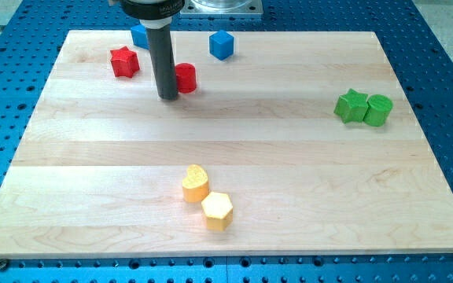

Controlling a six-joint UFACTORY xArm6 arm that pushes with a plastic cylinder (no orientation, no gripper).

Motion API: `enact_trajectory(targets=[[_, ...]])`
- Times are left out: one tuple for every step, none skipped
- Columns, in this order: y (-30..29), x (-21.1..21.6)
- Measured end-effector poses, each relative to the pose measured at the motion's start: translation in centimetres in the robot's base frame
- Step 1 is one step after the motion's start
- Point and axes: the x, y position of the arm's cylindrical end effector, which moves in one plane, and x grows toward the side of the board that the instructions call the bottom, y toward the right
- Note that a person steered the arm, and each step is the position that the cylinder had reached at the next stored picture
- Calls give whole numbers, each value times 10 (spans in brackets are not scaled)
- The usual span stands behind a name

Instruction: Slide the red blocks towards the blue blocks

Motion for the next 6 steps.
enact_trajectory(targets=[[37,-20],[39,-2],[82,-6],[92,-31],[45,-39],[36,-29]])
